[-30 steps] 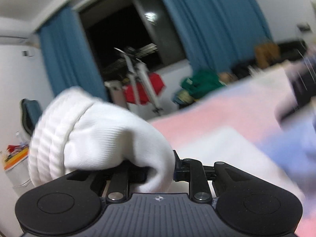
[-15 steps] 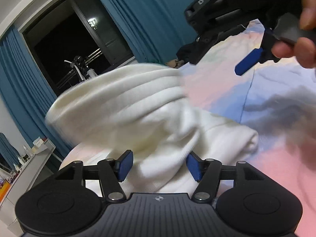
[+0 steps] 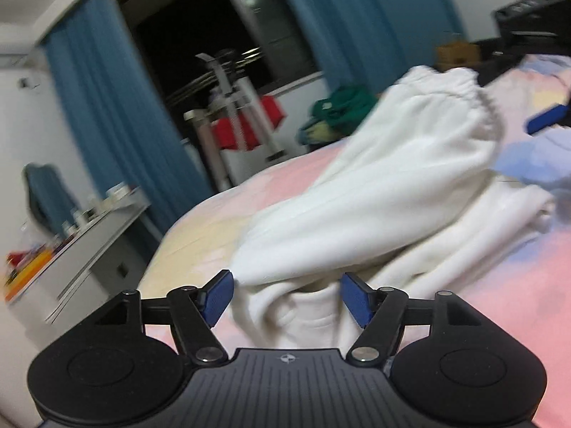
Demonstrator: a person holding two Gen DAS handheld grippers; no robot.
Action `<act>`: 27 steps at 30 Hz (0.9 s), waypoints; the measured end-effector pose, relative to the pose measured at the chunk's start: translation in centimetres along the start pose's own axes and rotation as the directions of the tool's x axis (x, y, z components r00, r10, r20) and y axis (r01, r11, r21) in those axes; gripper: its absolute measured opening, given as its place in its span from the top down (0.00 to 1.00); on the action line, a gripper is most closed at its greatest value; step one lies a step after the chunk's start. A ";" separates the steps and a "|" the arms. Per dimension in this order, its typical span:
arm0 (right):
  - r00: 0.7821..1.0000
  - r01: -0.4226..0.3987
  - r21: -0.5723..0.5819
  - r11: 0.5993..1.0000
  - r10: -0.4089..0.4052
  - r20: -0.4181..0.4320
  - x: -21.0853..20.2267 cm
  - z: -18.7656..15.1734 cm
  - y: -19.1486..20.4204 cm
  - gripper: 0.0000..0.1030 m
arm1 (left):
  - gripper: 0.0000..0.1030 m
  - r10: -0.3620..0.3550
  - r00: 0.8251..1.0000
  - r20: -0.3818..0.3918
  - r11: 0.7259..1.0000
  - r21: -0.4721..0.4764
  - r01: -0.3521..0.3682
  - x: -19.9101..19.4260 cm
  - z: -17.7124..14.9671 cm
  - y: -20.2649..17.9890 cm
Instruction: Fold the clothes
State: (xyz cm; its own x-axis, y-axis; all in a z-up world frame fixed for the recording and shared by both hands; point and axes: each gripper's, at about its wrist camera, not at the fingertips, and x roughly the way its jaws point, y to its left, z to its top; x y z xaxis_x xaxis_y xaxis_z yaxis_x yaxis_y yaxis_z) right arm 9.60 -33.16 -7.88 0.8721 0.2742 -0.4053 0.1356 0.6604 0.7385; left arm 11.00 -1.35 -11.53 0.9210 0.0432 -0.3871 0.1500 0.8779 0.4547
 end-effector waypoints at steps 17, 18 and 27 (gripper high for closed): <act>0.998 0.030 -0.151 0.988 -0.038 -0.052 7.1 -2.0 1.7 0.25 | 0.25 0.034 0.999 0.030 0.996 -0.082 -0.031 1.0 -0.2 2.4; 0.998 0.029 -0.149 0.988 -0.037 -0.050 6.9 -2.0 1.7 0.30 | 0.25 0.033 0.999 0.031 0.995 -0.091 -0.030 1.0 -0.2 2.6; 0.992 -0.108 -0.197 0.974 0.118 0.039 2.4 -1.8 4.8 0.47 | 0.25 0.040 0.999 -0.003 0.960 -0.276 -0.039 1.2 -0.5 5.3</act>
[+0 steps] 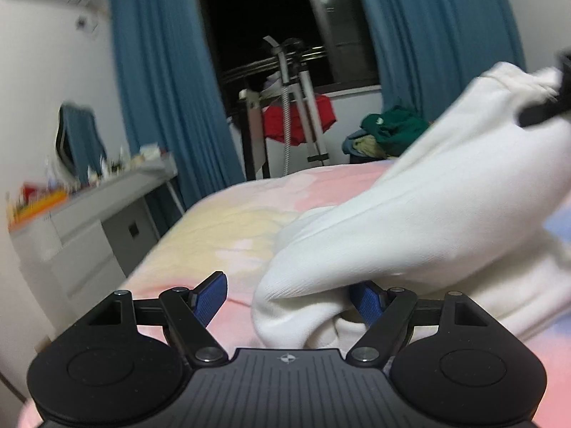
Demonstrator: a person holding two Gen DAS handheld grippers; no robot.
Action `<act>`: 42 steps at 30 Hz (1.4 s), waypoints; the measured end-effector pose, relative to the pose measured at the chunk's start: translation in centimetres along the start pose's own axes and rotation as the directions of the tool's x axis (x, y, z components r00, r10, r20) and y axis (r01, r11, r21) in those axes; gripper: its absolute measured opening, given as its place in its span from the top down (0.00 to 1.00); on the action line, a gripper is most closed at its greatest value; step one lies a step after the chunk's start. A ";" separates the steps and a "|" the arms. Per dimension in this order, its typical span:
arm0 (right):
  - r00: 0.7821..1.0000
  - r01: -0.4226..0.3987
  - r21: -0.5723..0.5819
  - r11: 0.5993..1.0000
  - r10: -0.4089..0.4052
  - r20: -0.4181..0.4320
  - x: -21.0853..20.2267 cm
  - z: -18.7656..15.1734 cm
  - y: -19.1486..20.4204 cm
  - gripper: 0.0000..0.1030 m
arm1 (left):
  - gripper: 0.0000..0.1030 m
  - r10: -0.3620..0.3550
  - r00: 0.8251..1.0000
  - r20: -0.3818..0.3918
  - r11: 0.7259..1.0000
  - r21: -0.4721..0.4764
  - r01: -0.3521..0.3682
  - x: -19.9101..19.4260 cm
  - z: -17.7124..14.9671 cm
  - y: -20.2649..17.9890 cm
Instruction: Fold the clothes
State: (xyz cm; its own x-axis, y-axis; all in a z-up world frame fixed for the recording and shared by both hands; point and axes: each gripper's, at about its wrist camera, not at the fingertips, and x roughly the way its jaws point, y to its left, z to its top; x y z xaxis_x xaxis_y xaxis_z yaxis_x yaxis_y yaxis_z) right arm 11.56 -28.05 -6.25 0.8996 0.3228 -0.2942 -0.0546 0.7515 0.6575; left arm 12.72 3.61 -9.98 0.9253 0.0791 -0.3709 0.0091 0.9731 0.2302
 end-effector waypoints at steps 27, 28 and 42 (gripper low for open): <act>0.979 0.145 0.078 0.986 -0.132 -0.155 0.0 -2.7 -4.8 0.20 | 0.21 -0.039 0.993 -0.115 0.992 -0.122 0.025 -1.4 -0.7 3.1; 0.979 0.153 0.075 0.985 -0.141 -0.144 -0.4 -2.5 -4.7 0.19 | 0.21 -0.039 0.992 -0.117 0.992 -0.126 0.024 -1.4 -0.7 3.1; 0.961 0.100 0.335 0.937 -0.004 -0.276 3.4 -3.6 -9.3 0.09 | 0.19 -0.060 0.985 -0.161 0.979 -0.200 0.027 -2.0 0.0 4.2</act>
State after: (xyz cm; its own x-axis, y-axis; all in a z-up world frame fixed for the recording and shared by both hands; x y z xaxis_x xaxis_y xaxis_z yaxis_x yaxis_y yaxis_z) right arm 13.51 -31.85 -15.86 0.7452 0.4664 -0.4765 0.1839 0.5432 0.8192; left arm 10.93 7.55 -8.29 0.8497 0.0542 -0.5245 -0.0420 0.9985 0.0351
